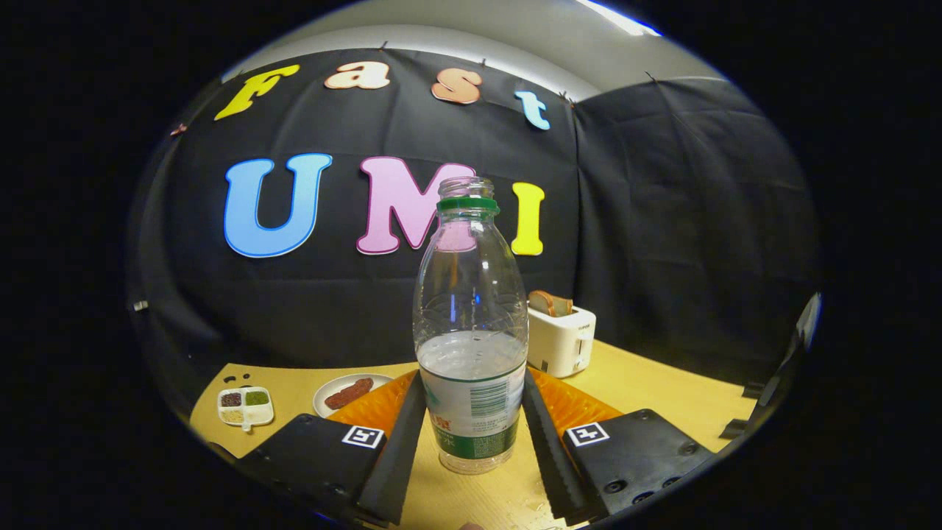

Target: Take the bottle from table, then pour the juice into the cup, finally place the bottle on the coaster

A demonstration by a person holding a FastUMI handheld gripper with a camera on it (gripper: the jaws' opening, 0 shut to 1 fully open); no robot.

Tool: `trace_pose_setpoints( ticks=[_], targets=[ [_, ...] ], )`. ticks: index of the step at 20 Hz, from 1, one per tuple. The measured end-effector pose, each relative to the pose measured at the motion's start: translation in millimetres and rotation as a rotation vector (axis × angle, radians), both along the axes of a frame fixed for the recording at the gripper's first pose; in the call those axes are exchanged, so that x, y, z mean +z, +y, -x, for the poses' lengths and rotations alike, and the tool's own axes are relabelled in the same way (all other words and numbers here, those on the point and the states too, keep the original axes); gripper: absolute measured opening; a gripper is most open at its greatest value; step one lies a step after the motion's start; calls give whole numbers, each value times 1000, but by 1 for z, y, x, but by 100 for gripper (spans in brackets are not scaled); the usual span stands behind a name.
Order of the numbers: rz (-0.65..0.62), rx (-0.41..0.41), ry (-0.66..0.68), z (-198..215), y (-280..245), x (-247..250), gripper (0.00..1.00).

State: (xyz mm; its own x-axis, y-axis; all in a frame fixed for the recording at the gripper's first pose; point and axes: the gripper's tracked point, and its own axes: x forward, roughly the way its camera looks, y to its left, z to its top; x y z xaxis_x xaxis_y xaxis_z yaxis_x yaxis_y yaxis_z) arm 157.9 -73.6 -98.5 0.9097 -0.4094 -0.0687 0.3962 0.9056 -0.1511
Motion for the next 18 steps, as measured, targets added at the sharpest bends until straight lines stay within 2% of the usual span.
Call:
trace_pose_setpoints(
  ticks=[4,7,12,18],
  targets=[
    [55,-52,-52,-21,-8,-13,75],
    [42,-87,-2,-32,-20,-53,75],
    [39,-105,55,-44,-31,-103,75],
    [49,-102,98,-54,-29,-136,75]
  ],
)
